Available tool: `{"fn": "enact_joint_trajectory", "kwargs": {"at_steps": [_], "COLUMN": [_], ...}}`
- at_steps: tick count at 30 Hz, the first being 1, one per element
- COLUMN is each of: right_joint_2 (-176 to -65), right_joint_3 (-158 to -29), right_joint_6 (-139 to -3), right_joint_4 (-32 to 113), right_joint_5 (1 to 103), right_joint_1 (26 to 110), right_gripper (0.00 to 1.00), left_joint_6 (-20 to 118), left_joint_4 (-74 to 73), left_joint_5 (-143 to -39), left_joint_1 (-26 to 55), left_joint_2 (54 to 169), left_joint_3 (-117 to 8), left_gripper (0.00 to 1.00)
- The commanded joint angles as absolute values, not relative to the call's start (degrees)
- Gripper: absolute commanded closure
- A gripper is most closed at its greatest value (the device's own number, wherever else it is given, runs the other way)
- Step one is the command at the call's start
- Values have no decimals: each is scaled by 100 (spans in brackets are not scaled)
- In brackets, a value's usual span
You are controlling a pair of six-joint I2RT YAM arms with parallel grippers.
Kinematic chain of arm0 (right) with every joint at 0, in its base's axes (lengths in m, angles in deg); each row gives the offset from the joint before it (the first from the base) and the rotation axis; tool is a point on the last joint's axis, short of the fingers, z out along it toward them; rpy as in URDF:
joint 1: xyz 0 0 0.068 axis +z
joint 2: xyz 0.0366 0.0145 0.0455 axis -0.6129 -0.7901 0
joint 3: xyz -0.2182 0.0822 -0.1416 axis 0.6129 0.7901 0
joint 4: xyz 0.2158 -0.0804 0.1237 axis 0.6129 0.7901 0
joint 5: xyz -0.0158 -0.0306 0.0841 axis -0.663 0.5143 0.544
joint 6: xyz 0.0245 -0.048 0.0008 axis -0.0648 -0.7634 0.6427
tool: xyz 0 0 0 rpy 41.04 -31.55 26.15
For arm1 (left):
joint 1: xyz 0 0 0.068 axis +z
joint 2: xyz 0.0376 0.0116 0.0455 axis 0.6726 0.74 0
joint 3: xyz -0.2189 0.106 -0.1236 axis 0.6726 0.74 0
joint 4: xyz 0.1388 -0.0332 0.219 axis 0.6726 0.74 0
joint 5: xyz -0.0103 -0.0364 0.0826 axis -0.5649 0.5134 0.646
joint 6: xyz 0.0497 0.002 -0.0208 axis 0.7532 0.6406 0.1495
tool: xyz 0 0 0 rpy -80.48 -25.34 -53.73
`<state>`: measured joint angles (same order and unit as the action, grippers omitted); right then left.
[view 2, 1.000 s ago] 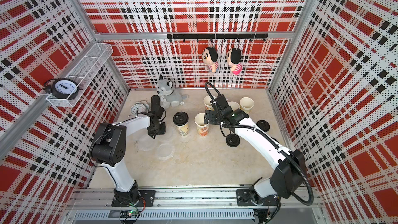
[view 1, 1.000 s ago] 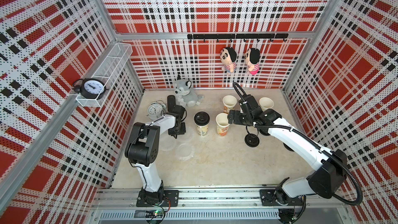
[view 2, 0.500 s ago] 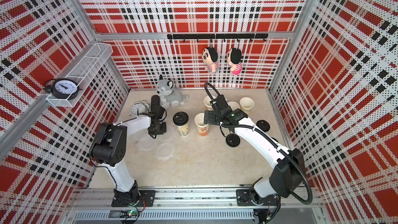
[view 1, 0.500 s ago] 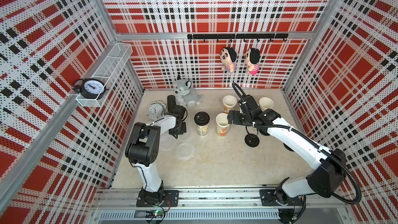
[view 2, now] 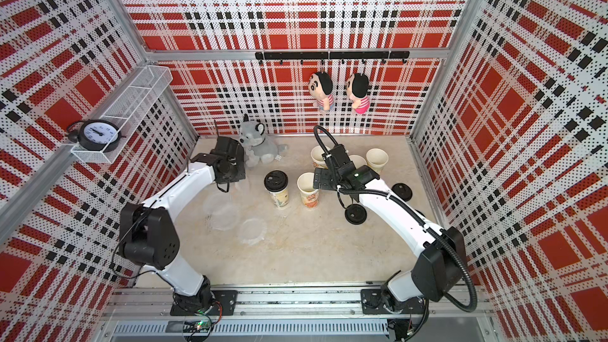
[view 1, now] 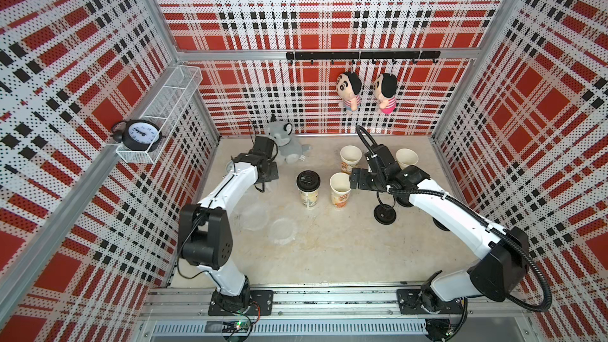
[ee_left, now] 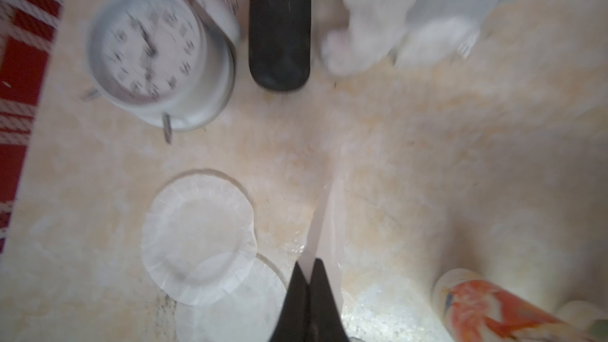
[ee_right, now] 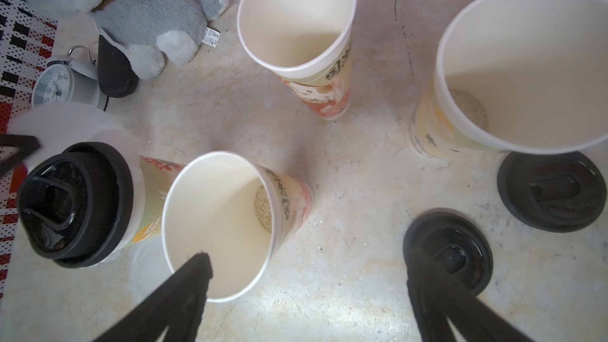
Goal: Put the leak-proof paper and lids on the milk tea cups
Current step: Pick up the leak-proof paper from the center of the board, then place the leak-proof paper at the cup.
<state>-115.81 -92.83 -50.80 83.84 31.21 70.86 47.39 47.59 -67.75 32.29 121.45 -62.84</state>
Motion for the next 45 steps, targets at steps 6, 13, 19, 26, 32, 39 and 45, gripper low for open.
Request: {"fn": "enact_joint_trajectory", "kwargs": {"at_steps": [6, 13, 19, 26, 32, 39, 45], "right_joint_2": [-11046, -10752, -10551, -10416, -10364, -10355, -10345], "right_joint_3": [-9263, -9143, -8931, -8736, -8650, -8643, -8659], "right_joint_6": [-5143, -5225, -5272, -5331, -5334, -5317, -5315], "right_joint_4": [8471, 8516, 8486, 8448, 8410, 8395, 8398], "right_joint_5": [3129, 3203, 3310, 3433, 3482, 3492, 3506], "right_joint_1": [6600, 6203, 5967, 5780, 5736, 5731, 5730], "right_gripper": [4, 5, 4, 5, 5, 5, 5], "left_joint_6": [4939, 4724, 4558, 4229, 4190, 4196, 4186], "left_joint_4": [5860, 5999, 5403, 4739, 4578, 4535, 4601], "left_joint_5": [-7169, -7548, -8002, -7980, -7589, -7452, -7425], "left_joint_1": [3090, 1391, 306, 10, 17, 17, 17], "left_joint_2": [11333, 11598, 12177, 12728, 13091, 13202, 13162], "left_joint_3": [-7851, -8724, -8819, -8089, -7746, -7616, -7719], "left_gripper": [100, 100, 100, 100, 100, 100, 100]}}
